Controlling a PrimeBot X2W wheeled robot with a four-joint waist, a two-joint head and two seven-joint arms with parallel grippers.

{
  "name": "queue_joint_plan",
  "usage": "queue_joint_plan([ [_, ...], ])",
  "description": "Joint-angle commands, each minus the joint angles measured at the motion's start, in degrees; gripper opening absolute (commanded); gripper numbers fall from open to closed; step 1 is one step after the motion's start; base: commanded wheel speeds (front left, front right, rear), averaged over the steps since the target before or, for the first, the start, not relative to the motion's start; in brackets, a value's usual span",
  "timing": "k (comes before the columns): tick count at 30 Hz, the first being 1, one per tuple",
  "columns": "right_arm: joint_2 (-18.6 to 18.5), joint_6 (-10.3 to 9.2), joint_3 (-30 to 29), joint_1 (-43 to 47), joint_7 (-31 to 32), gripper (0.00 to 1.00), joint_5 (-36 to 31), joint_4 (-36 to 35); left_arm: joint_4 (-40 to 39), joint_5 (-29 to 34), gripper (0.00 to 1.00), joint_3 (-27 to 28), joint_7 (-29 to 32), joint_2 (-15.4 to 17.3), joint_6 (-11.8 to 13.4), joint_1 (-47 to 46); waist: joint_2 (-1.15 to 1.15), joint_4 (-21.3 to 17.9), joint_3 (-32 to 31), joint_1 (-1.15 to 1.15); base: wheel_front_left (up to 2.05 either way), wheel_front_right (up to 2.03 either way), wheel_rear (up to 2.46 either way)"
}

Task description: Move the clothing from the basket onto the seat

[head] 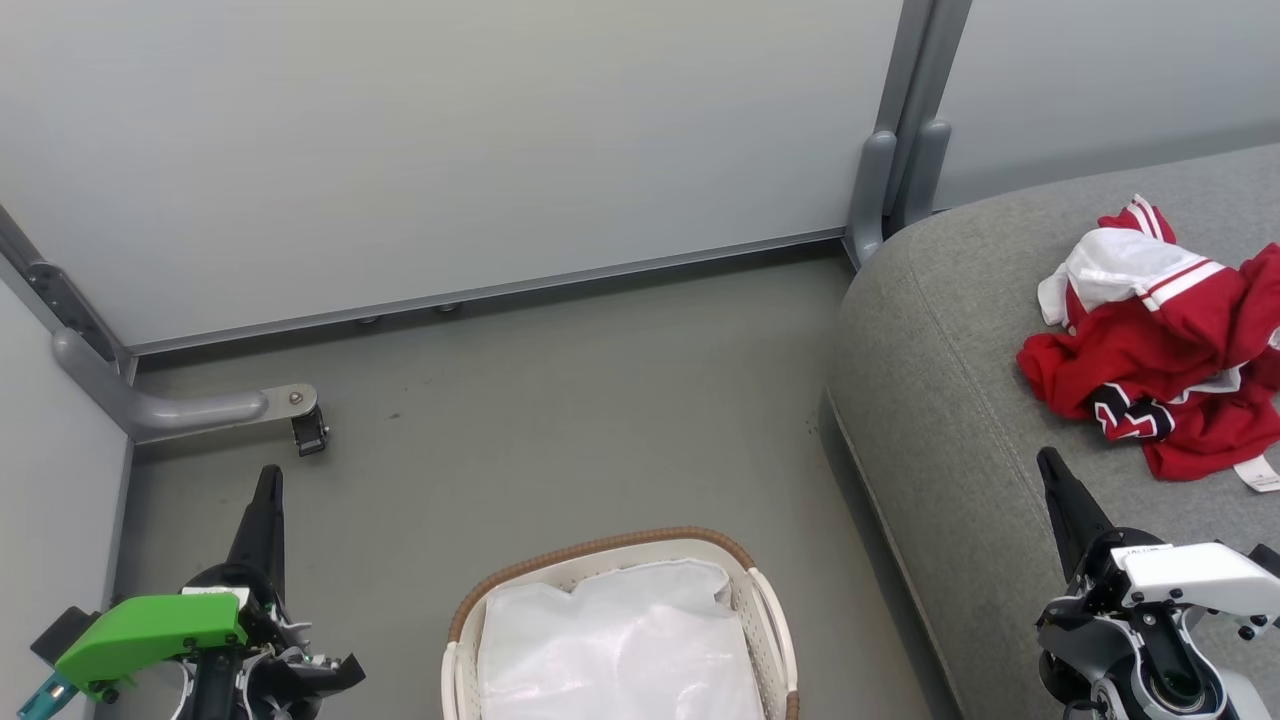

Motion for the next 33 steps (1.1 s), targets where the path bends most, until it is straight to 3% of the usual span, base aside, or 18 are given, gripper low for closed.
queue_joint_plan([
  [1, -0.34, 0.00, -0.11, 0.60, 0.19, 0.00, 0.22, -0.20, -0.11, -0.17, 0.00, 0.13, 0.15, 0.36, -0.37, -0.65, 0.00, 0.00, 0.00, 0.00, 0.00, 0.00, 0.00],
  [33, -0.33, 0.00, -0.10, 0.60, 0.19, 0.00, 0.22, -0.19, -0.10, -0.17, 0.00, 0.12, 0.15, 0.36, -0.38, -0.65, 0.00, 0.00, 0.00, 0.00, 0.00, 0.00, 0.00],
])
